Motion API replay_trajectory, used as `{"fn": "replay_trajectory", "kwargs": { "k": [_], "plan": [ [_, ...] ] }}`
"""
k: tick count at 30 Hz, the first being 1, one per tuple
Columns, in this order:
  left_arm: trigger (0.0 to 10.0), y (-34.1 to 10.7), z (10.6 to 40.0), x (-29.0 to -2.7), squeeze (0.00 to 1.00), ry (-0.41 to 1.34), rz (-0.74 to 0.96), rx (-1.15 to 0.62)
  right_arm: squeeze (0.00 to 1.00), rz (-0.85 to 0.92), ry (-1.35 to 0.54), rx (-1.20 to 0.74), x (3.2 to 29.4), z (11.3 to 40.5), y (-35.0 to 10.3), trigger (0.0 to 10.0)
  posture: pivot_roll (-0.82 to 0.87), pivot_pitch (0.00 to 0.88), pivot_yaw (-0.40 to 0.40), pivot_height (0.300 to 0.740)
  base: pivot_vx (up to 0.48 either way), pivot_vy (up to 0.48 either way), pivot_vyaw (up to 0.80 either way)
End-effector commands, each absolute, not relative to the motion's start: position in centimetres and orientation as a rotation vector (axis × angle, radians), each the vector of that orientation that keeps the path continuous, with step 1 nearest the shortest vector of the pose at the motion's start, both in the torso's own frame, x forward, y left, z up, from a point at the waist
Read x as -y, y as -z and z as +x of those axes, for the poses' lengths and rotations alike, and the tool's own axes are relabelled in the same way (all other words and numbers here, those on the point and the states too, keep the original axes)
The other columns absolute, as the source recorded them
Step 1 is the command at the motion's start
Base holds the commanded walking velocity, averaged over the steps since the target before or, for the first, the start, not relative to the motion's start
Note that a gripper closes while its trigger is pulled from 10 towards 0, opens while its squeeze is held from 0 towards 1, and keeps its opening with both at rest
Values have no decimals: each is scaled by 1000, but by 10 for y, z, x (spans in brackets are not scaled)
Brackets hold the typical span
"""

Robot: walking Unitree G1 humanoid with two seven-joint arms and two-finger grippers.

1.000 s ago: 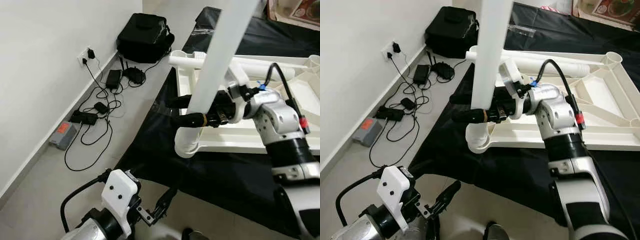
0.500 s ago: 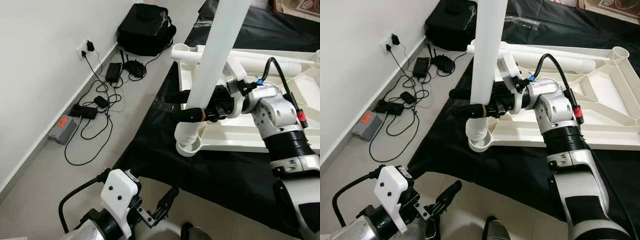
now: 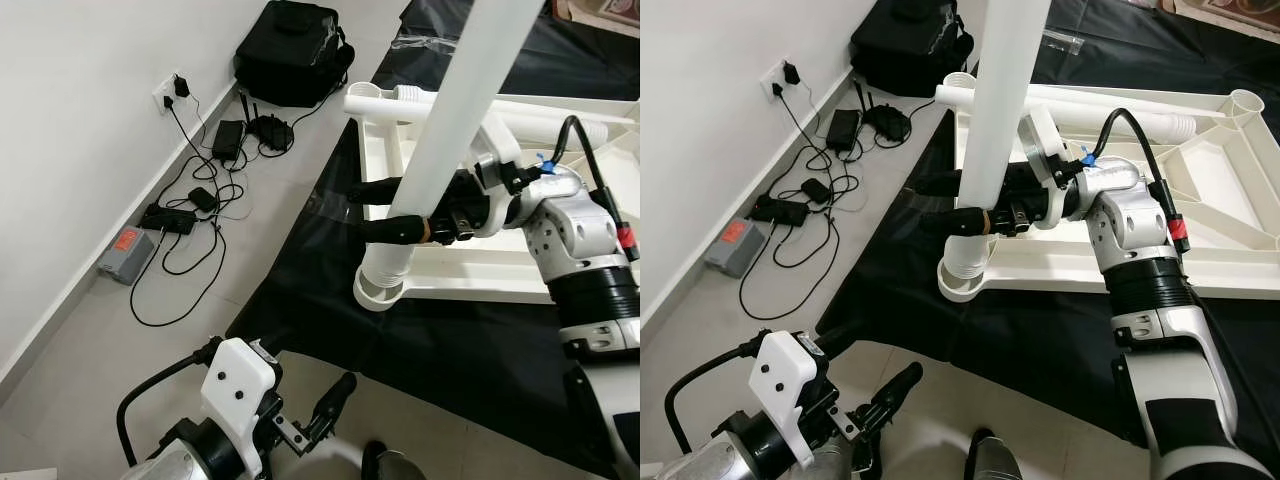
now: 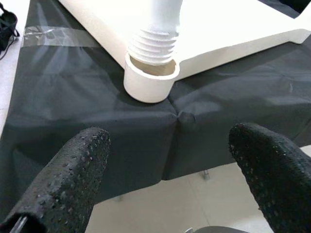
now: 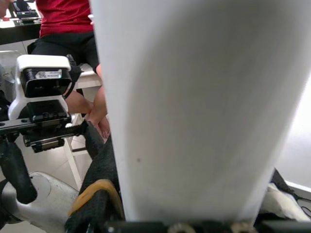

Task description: Building children table

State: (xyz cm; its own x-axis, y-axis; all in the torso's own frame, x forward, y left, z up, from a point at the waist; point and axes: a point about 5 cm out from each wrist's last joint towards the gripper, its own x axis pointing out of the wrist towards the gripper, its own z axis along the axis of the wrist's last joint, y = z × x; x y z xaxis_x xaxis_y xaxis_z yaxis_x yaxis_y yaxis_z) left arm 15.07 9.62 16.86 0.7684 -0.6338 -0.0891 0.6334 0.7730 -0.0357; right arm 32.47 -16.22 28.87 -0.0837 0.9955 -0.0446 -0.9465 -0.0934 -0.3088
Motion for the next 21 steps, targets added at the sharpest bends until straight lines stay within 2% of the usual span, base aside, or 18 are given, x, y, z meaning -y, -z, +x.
{"fn": "replay_trajectory", "kwargs": {
  "k": [1,21],
  "plan": [
    [10000,-166,148,-97,0,703,-4,-127,0,-255,-1668,187,165,321,-278,10000,236,335,-29,740,0,0,0],
    [10000,-168,151,-98,0,706,5,-125,0,-229,-1707,191,158,313,-270,10000,243,340,-23,740,0,0,0]
  ]
}}
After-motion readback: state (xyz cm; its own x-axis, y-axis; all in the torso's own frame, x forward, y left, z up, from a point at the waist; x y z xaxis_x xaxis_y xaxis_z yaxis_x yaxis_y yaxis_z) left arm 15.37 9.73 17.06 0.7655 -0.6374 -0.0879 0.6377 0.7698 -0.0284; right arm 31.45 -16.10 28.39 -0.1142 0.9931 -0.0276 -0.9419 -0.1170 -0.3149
